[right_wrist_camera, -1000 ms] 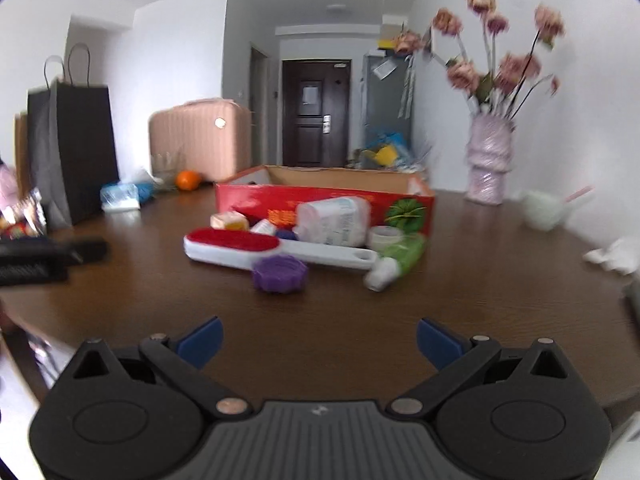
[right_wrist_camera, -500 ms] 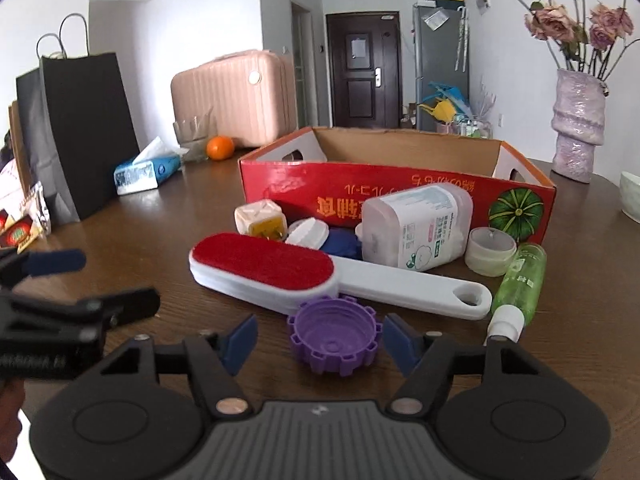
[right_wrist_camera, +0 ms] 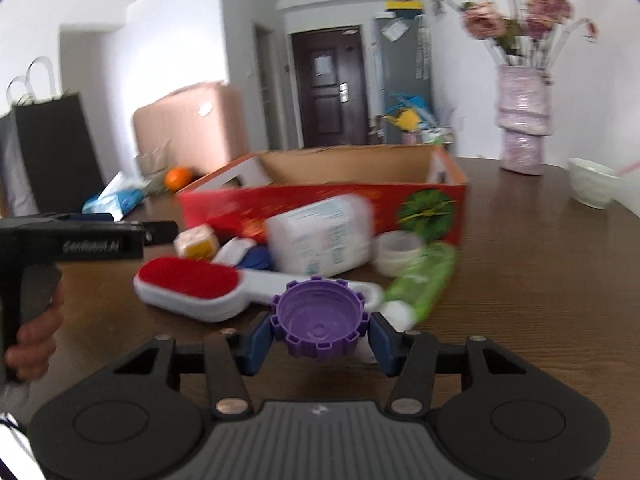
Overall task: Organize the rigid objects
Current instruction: 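Grasp the purple cap with the right tool while the left tool grasps the white plug block, then drop the purple cap and white plug block into the red box with both tools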
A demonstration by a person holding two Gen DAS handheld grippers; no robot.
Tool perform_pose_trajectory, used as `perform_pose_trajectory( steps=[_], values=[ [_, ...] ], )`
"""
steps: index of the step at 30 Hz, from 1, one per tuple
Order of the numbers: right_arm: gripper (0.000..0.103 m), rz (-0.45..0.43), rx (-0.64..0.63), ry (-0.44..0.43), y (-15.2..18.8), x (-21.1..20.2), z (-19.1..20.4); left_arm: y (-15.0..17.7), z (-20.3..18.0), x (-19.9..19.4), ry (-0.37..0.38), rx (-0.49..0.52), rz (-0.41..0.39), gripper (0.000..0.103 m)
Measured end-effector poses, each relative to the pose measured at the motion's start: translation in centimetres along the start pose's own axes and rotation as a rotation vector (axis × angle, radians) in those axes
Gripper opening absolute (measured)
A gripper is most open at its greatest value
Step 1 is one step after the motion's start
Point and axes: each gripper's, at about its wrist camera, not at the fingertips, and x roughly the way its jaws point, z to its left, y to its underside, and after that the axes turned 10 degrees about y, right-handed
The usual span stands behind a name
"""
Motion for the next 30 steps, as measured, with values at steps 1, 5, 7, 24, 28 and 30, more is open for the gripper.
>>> perform_pose_trajectory(
  steps=[1,5,7,24,28,30],
  values=[
    [0.051,-0.007,0.007,0.011,-0.1,-0.2,-0.6,-0.4,0.8,1.0,0.012,-0.021,0.026,0.098],
    [0.051,-0.042,0.008,0.07,-1.0,-0.4,-2.8,-1.1,2.7,4.7,0.021,-0.092,0.174,0.086],
    [0.051,-0.044,0.025,0.096,-1.3,0.0,-3.9,-1.1,3.0,5.6,0.019,-0.112,0.202,0.085],
    [0.051,-0.045,0.035,0.11,-0.3,-0.1,-3.3,-1.4,2.4,1.7,-0.013,-0.172,0.079,0.054],
    [0.051,-0.081,0.028,0.105,-0.3,-2.5,-2.7,-2.0,1.5,-2.3,-0.071,-0.124,0.013,0.054],
    [0.051,-0.09,0.031,0.095,-0.1,-3.6,-2.3,-1.7,1.2,-4.4,-0.049,-0.144,-0.007,0.054]
  ],
)
